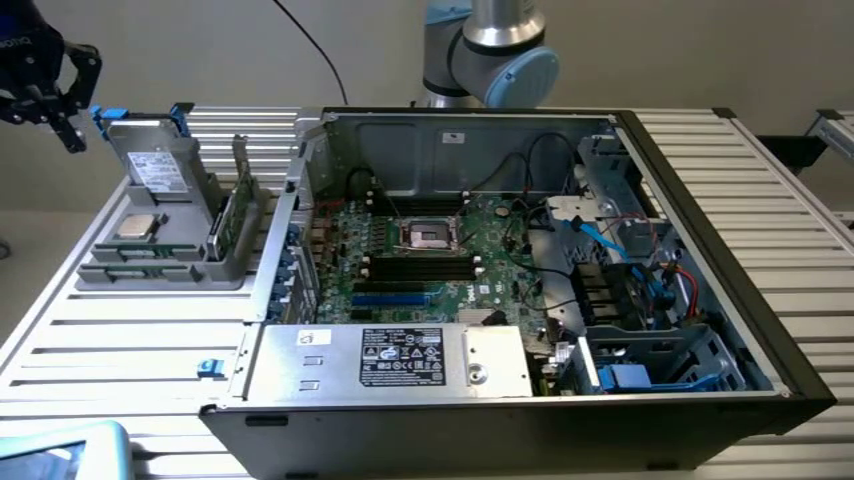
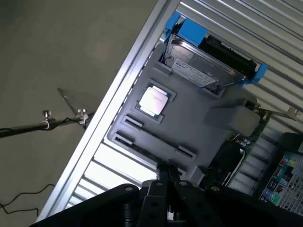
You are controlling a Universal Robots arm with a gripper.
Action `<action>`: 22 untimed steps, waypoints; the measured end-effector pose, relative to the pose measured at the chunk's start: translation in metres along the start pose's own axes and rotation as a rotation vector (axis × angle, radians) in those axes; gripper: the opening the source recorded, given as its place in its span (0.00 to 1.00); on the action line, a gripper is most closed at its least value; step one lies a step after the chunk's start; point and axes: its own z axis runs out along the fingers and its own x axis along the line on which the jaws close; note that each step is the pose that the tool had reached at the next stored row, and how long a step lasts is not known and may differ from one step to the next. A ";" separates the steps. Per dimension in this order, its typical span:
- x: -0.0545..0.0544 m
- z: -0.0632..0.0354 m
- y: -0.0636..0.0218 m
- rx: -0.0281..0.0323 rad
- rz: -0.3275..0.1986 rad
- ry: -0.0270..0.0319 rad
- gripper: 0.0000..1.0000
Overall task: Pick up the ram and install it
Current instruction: 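Pick up the ram and move it above insertion slot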
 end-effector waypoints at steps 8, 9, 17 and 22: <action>0.000 0.0000 0.0000 -0.0035 -0.146 0.0066 0.11; 0.000 0.0000 0.0000 -0.0040 -0.164 0.0074 0.11; 0.000 0.0000 0.0000 -0.0074 -0.309 0.0139 0.11; 0.000 0.0001 -0.0001 -0.0091 -0.400 0.0185 0.11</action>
